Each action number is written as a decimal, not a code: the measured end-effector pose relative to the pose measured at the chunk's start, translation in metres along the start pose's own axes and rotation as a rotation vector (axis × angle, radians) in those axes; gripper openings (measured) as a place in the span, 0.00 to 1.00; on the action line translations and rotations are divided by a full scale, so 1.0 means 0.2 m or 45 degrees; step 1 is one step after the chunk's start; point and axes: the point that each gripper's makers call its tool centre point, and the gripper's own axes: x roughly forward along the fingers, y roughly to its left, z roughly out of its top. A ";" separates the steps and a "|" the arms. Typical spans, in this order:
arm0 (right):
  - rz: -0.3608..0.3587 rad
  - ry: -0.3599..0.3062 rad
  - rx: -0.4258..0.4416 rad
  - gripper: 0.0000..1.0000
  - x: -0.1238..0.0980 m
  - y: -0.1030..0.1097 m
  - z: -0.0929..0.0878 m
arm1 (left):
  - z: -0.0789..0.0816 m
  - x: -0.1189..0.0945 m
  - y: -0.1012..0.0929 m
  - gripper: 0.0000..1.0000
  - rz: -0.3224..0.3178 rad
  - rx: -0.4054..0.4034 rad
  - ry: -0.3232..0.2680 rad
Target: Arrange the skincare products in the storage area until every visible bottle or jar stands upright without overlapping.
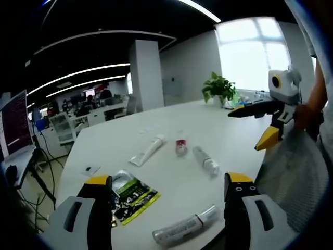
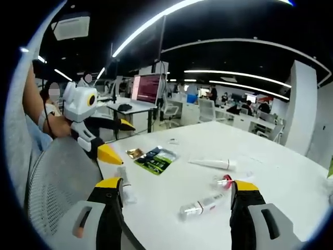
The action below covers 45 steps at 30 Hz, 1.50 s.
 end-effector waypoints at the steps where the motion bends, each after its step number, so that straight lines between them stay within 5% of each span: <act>1: 0.010 0.008 -0.004 0.86 0.00 0.01 -0.01 | 0.00 0.00 0.00 0.84 0.003 -0.001 0.001; 45: -0.040 0.050 -0.039 0.83 -0.02 -0.03 -0.03 | -0.01 0.01 -0.02 0.84 -0.019 0.006 0.014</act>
